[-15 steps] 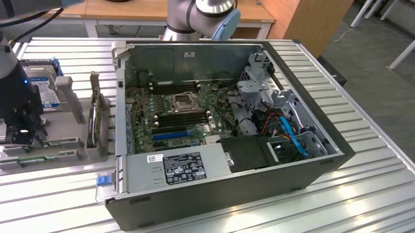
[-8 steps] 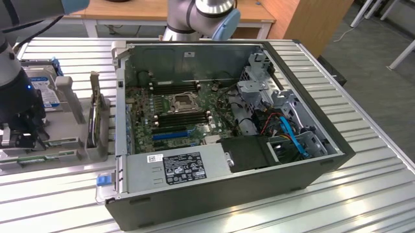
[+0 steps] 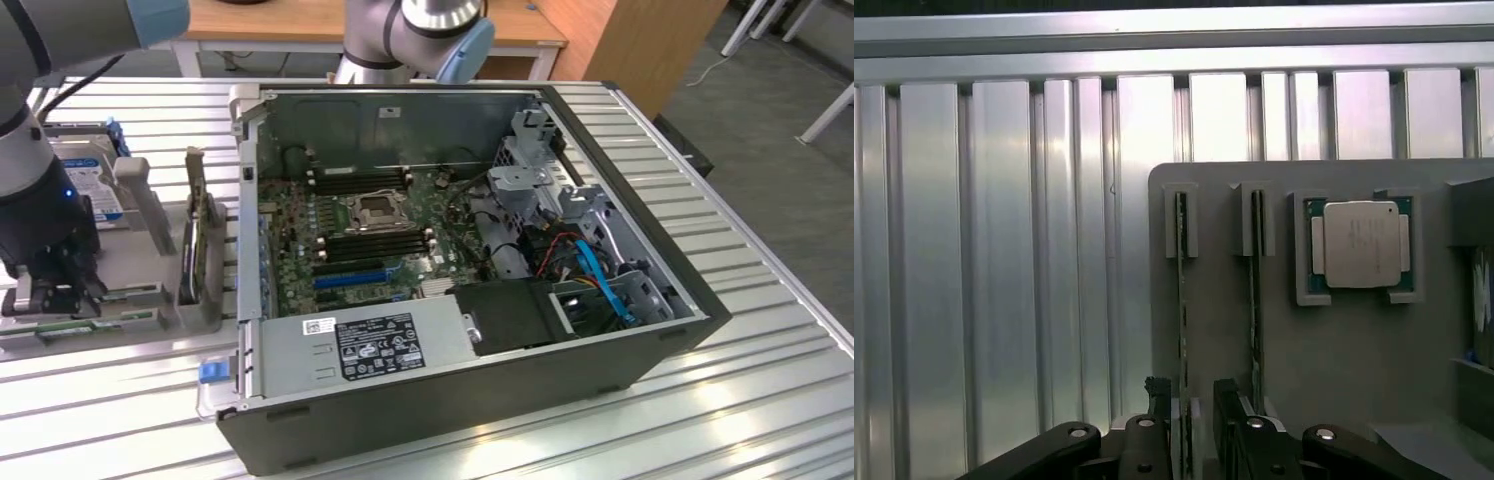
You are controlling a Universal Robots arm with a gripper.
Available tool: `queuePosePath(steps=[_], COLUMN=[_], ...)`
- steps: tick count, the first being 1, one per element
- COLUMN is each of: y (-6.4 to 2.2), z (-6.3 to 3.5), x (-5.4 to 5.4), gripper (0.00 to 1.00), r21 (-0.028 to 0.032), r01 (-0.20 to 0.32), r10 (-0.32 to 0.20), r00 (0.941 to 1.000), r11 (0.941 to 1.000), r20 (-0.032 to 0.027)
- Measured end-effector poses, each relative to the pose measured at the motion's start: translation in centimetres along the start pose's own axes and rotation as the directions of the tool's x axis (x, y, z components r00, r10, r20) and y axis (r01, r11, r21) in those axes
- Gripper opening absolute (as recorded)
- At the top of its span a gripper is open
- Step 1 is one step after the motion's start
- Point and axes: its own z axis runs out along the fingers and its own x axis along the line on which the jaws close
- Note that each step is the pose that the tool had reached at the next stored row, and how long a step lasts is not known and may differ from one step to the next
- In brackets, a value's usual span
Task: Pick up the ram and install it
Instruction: 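Pick up the ram and move it above insertion slot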
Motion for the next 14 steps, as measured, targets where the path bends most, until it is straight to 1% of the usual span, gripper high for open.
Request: queuePosePath(steps=[8,11,14], y=[-0.03,-0.08,-0.08], z=[1.45,2.01,2.55], x=[0.0,0.4,0.4], gripper=[0.31,0.31,0.31], r21=[0.0000,0.0002,0.0000], r01=[0.001,0.001,0.001], r10=[-0.001,-0.001,-0.001], r00=[1.0000,1.0000,1.0000], r11=[1.0000,1.0000,1.0000], r20=[0.0000,0.0001,0.0000])
